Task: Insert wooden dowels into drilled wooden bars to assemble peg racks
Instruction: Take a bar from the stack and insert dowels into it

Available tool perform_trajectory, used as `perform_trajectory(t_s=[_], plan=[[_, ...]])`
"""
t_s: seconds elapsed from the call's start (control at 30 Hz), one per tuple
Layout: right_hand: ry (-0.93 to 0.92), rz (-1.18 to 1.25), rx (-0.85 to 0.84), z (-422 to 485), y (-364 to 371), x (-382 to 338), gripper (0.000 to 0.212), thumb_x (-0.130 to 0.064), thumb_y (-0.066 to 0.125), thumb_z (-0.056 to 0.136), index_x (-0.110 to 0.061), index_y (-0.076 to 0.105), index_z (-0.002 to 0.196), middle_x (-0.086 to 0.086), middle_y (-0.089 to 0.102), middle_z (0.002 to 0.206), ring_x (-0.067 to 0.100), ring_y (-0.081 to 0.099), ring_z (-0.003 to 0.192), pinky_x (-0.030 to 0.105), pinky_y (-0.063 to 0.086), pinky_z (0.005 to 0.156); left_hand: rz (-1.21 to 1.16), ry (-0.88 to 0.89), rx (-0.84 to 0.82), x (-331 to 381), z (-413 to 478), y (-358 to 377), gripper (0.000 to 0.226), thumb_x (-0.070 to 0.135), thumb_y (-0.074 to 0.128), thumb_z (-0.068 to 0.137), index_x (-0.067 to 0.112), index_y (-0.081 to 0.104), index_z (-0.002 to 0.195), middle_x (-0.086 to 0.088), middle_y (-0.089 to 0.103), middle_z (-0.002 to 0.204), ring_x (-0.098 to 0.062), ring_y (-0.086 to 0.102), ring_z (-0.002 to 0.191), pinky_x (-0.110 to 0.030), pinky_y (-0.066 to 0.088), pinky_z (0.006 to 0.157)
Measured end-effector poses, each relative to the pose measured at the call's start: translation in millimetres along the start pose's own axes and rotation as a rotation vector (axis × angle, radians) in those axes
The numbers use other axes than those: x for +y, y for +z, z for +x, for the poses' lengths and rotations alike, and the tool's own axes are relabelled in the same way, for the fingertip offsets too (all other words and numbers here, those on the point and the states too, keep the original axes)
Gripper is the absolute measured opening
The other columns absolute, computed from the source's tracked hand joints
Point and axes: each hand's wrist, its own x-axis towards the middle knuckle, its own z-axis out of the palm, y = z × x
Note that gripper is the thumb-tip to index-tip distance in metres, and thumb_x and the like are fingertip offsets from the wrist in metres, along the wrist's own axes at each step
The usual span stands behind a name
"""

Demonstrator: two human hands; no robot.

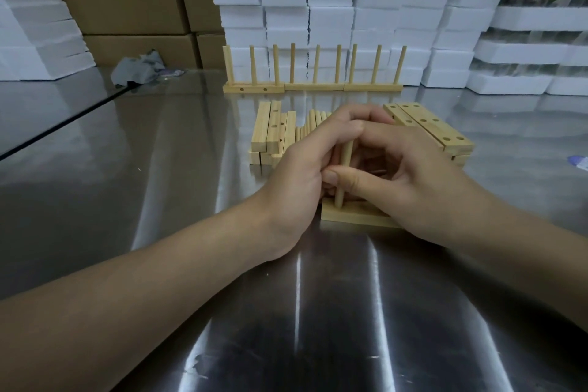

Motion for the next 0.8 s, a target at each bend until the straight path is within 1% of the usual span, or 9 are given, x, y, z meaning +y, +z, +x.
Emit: perform_trajectory(t_s=[0.07,0.17,0.27,0.33,0.4,0.5,0.63,0.73,0.8], plan=[[-0.001,-0.005,0.002,-0.5,0.5,0.4,0.005,-0.018,0.073,0.099,-0.014,0.072,0.103,-0.003,0.071,0.087,0.021,0.071,0.085,0.024,0.055,0.074,-0.017,-0.003,-0.014,0.0,-0.4,-0.4,0.034,0.029,0.041,0.098,0.015,0.066,0.117,-0.005,0.071,0.104,-0.018,0.069,0.105,-0.031,0.057,0.091],[0.014,0.026,0.015,-0.9,2.4,1.3,0.005,-0.017,0.073,0.099,-0.015,0.072,0.104,-0.003,0.071,0.086,0.020,0.071,0.083,0.024,0.055,0.073,-0.017,-0.029,-0.022,1.2,0.6,-2.6,0.038,0.030,0.040,0.098,0.016,0.068,0.119,-0.005,0.071,0.101,-0.018,0.069,0.103,-0.030,0.057,0.088],[0.007,0.024,0.027,-2.1,3.4,0.6,0.006,-0.014,0.074,0.099,-0.015,0.072,0.104,-0.007,0.068,0.095,0.022,0.071,0.085,0.026,0.056,0.075,-0.006,-0.033,-0.030,1.3,1.2,-3.2,0.038,0.030,0.039,0.099,0.016,0.068,0.120,-0.007,0.071,0.104,-0.020,0.068,0.107,-0.032,0.055,0.093],[0.005,0.023,0.031,-1.9,3.0,0.2,0.006,-0.012,0.074,0.098,-0.011,0.072,0.104,-0.008,0.064,0.100,0.020,0.071,0.085,0.025,0.057,0.076,-0.003,-0.035,-0.033,1.4,1.7,-3.1,0.038,0.030,0.038,0.101,0.016,0.069,0.119,-0.007,0.072,0.104,-0.019,0.069,0.107,-0.031,0.056,0.091],[0.016,0.018,0.033,-3.7,2.8,-1.4,0.006,-0.012,0.074,0.098,-0.011,0.073,0.104,-0.006,0.066,0.099,0.020,0.072,0.086,0.027,0.058,0.076,-0.009,-0.035,-0.026,1.1,0.2,-1.5,0.038,0.029,0.037,0.102,0.016,0.069,0.118,-0.004,0.073,0.101,-0.017,0.070,0.104,-0.029,0.057,0.089],[0.033,0.004,0.031,-5.0,2.7,-1.9,0.009,-0.017,0.074,0.097,-0.014,0.074,0.106,-0.005,0.069,0.098,0.022,0.073,0.088,0.032,0.060,0.077,-0.031,-0.037,-0.040,0.4,-0.2,-1.3,0.037,0.028,0.038,0.101,0.016,0.070,0.115,-0.006,0.073,0.102,-0.018,0.071,0.105,-0.032,0.056,0.093],[0.037,0.009,0.030,-3.4,3.0,-0.7,0.009,-0.015,0.075,0.097,-0.013,0.073,0.105,-0.005,0.067,0.103,0.022,0.073,0.086,0.024,0.056,0.075,-0.007,-0.043,-0.040,0.5,0.5,-1.6,0.037,0.030,0.038,0.100,0.018,0.070,0.116,-0.001,0.072,0.096,-0.015,0.069,0.100,-0.032,0.053,0.090],[0.036,0.013,0.027,-3.8,2.8,-2.5,0.007,-0.014,0.075,0.097,-0.013,0.073,0.104,-0.005,0.069,0.092,0.017,0.072,0.083,0.018,0.053,0.073,-0.025,-0.040,-0.044,1.5,-1.2,-0.2,0.037,0.028,0.037,0.101,0.015,0.068,0.118,-0.001,0.072,0.098,-0.013,0.070,0.100,-0.025,0.055,0.086],[0.042,0.020,0.019,-2.7,2.6,-3.0,0.005,-0.014,0.074,0.097,-0.012,0.073,0.103,-0.005,0.070,0.087,0.016,0.071,0.081,0.018,0.052,0.073,-0.002,-0.039,-0.027,1.7,-0.5,-0.8,0.039,0.029,0.036,0.102,0.014,0.067,0.120,-0.004,0.072,0.103,-0.016,0.070,0.103,-0.027,0.055,0.089]])
